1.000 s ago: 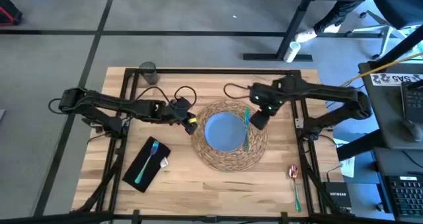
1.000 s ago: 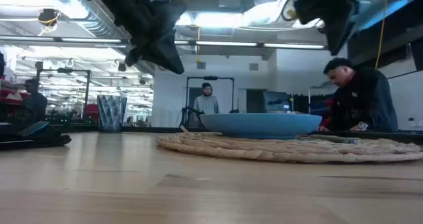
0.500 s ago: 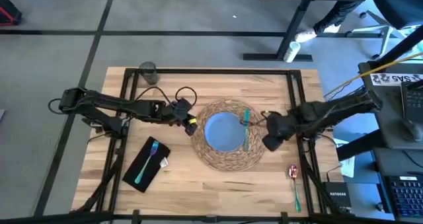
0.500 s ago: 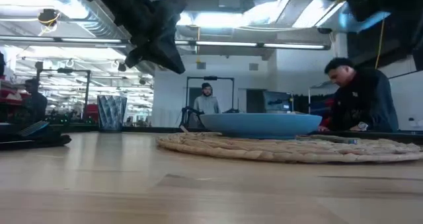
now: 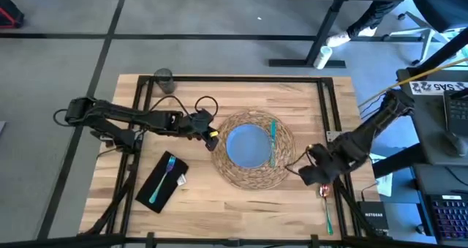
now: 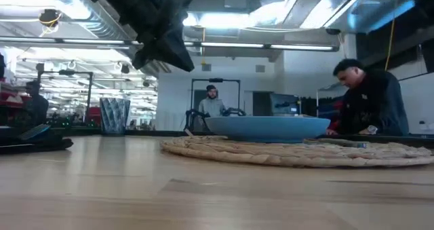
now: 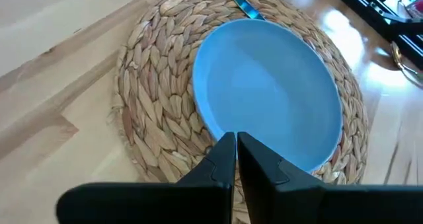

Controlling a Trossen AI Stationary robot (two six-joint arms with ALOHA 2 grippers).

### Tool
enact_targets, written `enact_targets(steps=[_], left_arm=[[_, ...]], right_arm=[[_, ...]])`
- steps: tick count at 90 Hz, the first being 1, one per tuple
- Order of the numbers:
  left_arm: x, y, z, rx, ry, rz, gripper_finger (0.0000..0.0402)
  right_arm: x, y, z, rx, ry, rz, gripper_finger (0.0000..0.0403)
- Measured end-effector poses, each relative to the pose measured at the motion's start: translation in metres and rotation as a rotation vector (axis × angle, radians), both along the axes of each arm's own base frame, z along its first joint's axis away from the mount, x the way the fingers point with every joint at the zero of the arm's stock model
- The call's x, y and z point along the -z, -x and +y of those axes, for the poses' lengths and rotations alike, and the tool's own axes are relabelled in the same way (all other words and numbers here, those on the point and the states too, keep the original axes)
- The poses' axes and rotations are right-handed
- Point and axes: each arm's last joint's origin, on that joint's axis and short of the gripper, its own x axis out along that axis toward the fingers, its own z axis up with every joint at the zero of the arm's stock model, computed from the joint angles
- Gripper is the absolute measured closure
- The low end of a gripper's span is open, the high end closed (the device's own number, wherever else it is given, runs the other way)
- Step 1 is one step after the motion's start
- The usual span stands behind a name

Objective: Set table place
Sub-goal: Put the blue spoon beside the blue knife

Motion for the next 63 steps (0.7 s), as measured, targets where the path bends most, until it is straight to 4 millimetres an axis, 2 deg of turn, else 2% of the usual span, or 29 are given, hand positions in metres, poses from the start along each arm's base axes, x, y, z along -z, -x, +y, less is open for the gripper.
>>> enact_targets(steps=[33, 63], left_arm=[[0.000, 0.000, 0.000, 0.008, 0.007, 0.000, 0.0402], [0.000, 0.000, 0.000, 0.008, 0.007, 0.000, 0.0402]], right_arm=[[0.027, 0.020, 0.038, 0.101, -0.054, 0.079, 0.0315], [0.050, 0.018, 0.061, 0.085, -0.064, 0.231, 0.0315]])
